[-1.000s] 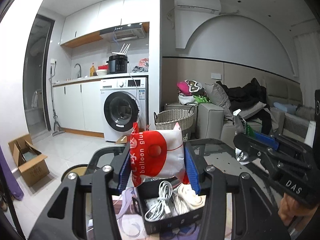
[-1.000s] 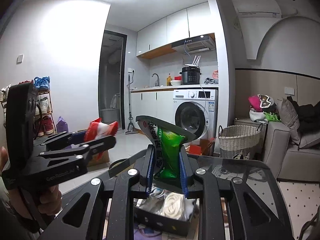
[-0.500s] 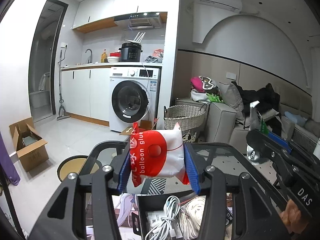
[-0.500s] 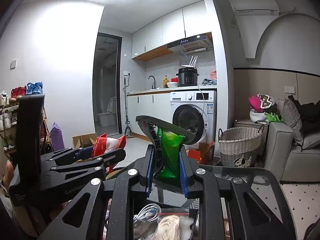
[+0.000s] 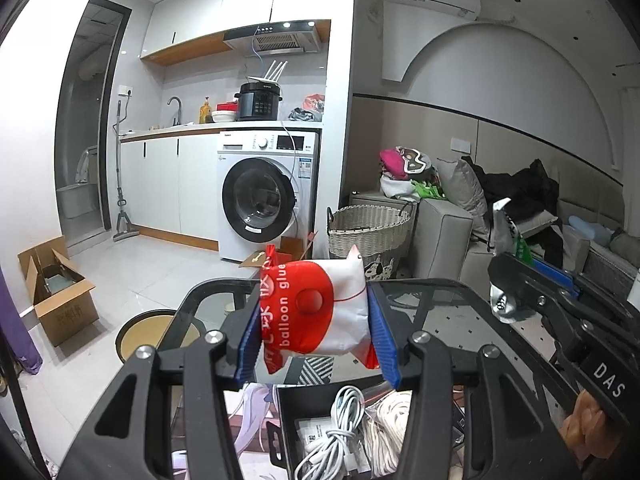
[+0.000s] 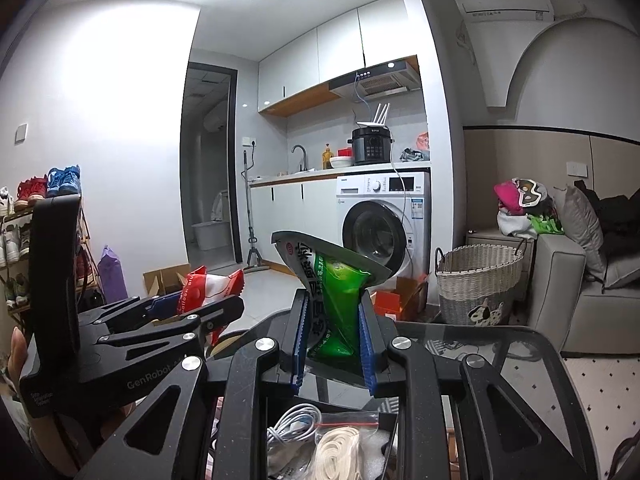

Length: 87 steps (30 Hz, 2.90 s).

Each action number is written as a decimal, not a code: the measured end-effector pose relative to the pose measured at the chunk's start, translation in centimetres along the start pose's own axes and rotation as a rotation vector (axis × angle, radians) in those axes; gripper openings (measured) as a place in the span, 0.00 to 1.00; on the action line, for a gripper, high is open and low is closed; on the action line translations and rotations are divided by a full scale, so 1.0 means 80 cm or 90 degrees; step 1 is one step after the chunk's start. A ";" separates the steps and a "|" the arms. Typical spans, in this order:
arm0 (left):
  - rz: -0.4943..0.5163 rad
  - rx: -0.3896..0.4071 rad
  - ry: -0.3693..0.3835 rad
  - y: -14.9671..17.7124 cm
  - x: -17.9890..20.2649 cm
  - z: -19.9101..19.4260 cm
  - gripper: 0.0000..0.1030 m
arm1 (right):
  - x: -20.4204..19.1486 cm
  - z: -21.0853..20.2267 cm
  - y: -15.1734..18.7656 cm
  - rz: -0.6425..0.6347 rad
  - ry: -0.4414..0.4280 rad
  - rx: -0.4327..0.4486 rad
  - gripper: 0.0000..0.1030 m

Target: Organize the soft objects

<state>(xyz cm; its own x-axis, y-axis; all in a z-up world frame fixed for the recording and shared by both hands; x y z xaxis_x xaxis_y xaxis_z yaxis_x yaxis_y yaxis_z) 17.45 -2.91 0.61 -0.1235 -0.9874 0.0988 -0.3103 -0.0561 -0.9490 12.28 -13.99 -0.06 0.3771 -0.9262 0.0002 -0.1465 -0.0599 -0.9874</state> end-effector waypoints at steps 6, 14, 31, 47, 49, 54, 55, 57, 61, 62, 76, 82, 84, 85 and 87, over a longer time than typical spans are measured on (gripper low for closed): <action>-0.018 -0.069 0.004 0.007 -0.006 0.028 0.46 | 0.010 0.023 0.004 0.010 0.011 -0.045 0.21; -0.030 -0.189 0.031 0.037 0.000 0.067 0.46 | 0.018 0.071 0.040 0.021 0.008 -0.182 0.21; -0.018 -0.330 0.042 0.088 0.018 0.109 0.47 | 0.023 0.124 0.139 0.059 -0.032 -0.391 0.21; -0.027 -0.305 0.044 0.074 0.002 0.086 0.61 | 0.030 0.110 0.137 0.107 -0.044 -0.411 0.44; -0.028 -0.294 0.051 0.067 0.002 0.074 0.63 | 0.028 0.100 0.130 0.107 -0.050 -0.399 0.44; -0.018 -0.263 0.072 0.057 0.007 0.042 0.65 | 0.029 0.073 0.114 0.113 -0.057 -0.367 0.48; -0.013 -0.256 0.073 0.056 0.008 0.036 0.68 | 0.030 0.068 0.112 0.115 -0.057 -0.362 0.48; -0.006 -0.245 0.070 0.054 0.008 0.027 0.69 | 0.028 0.058 0.108 0.116 -0.059 -0.351 0.48; -0.002 -0.218 0.065 0.049 0.006 0.009 0.71 | 0.023 0.039 0.099 0.108 -0.058 -0.331 0.48; -0.004 -0.211 0.066 0.048 0.006 0.006 0.71 | 0.023 0.033 0.097 0.108 -0.058 -0.322 0.48; 0.067 0.014 0.001 0.039 0.029 -0.095 0.98 | -0.005 -0.078 0.056 0.044 0.015 -0.107 0.95; 0.096 0.070 -0.060 0.050 0.028 -0.124 1.00 | 0.000 -0.111 0.060 0.056 0.050 -0.064 0.99; 0.094 0.068 -0.067 0.056 0.027 -0.127 1.00 | 0.001 -0.117 0.067 0.049 0.061 -0.062 0.99; 0.088 0.063 -0.071 0.060 0.024 -0.128 1.00 | 0.000 -0.121 0.071 0.047 0.062 -0.059 0.99; 0.075 0.054 -0.074 0.068 0.018 -0.130 1.00 | 0.000 -0.127 0.082 0.041 0.062 -0.059 0.99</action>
<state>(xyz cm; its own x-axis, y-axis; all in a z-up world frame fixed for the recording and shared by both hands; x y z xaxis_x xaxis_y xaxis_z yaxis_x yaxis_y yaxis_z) 5.76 -3.08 -1.26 -0.0428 -0.9980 -0.0460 -0.2193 0.0543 -0.9742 2.05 -18.18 -4.90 0.2749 -0.9605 -0.0423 -0.2534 -0.0299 -0.9669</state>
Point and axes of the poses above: each gripper's, at about its wrist camera, not at the fingertips, and z roughly the way its jaws point, x to its right, y to its underside, the point moved 4 cm from there along z, roughly the way its jaws point
